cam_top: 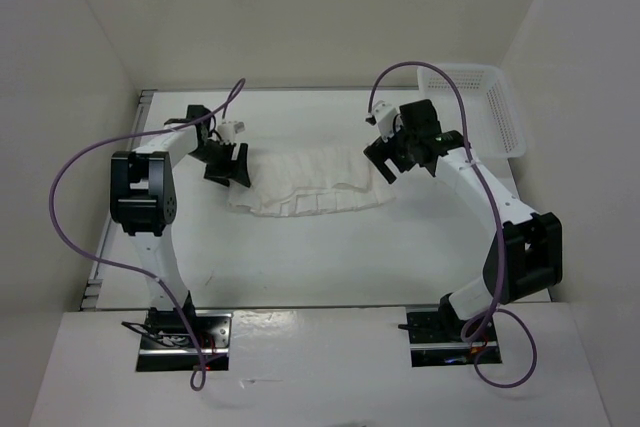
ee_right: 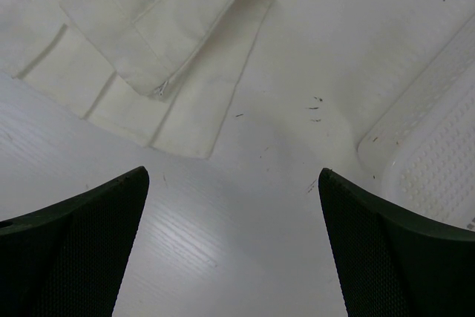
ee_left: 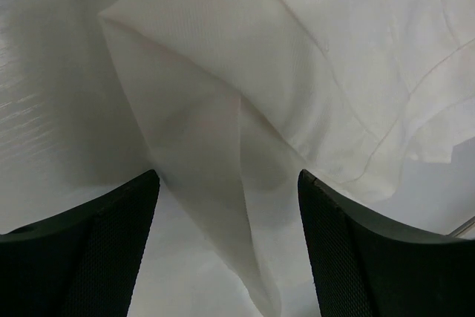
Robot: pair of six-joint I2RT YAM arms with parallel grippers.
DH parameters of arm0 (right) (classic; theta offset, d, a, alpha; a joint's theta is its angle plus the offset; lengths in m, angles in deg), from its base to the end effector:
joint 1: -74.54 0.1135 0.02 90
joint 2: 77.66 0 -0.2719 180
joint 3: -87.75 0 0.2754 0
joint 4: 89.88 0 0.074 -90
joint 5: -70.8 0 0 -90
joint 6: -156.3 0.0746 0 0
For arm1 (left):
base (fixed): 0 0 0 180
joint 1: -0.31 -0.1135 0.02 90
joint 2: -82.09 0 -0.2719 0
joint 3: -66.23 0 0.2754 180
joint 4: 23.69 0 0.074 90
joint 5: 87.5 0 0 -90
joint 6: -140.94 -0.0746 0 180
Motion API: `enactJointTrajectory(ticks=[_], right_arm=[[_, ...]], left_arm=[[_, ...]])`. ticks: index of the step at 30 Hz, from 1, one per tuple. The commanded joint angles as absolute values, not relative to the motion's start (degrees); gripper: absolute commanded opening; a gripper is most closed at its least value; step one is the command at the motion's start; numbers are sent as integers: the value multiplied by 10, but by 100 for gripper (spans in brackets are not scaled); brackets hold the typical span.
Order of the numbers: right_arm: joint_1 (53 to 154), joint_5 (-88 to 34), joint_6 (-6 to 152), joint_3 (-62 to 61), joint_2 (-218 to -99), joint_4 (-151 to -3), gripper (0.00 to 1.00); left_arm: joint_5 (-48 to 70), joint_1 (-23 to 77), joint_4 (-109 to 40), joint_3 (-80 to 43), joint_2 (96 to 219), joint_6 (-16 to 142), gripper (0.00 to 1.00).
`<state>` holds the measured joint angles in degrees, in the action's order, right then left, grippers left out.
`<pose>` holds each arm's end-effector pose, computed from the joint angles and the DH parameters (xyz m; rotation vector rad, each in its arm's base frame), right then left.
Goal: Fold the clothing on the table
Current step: Fold the skirt
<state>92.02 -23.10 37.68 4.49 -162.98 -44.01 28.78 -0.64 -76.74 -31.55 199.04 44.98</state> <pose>0.3538 0.1167 0.2644 -0.9704 2.2003 -0.0083 0.4469 -0.0256 0.1313 0.2200 2.7361 -0.6133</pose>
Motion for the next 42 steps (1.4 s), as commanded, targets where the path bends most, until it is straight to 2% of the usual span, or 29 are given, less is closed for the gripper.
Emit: enactJointTrajectory(ticks=[1,15,25,29,35,39,42], right_arm=[[913,-247,386,45,-1607,-438,99],[913,-268,391,45,-1623,-433,99],[913,-268,423,45,-1655,-460,99],[913,-234,431,32,-1689,-471,99],[913,-224,450,-1,-1740,-495,99],[898,-271,471,-37,-1797,-495,99],[861,-364,491,-93,-1851,-474,99]], left_arm=[[297,-5,-744,-328,1997,469,82],[327,6,-727,-345,2050,485,81],[316,11,-716,-345,2056,490,58],[304,11,-711,-340,2056,490,49],[298,11,-711,-335,2056,490,40],[293,11,-706,-335,2056,490,35],[293,16,-706,-335,2056,490,34]])
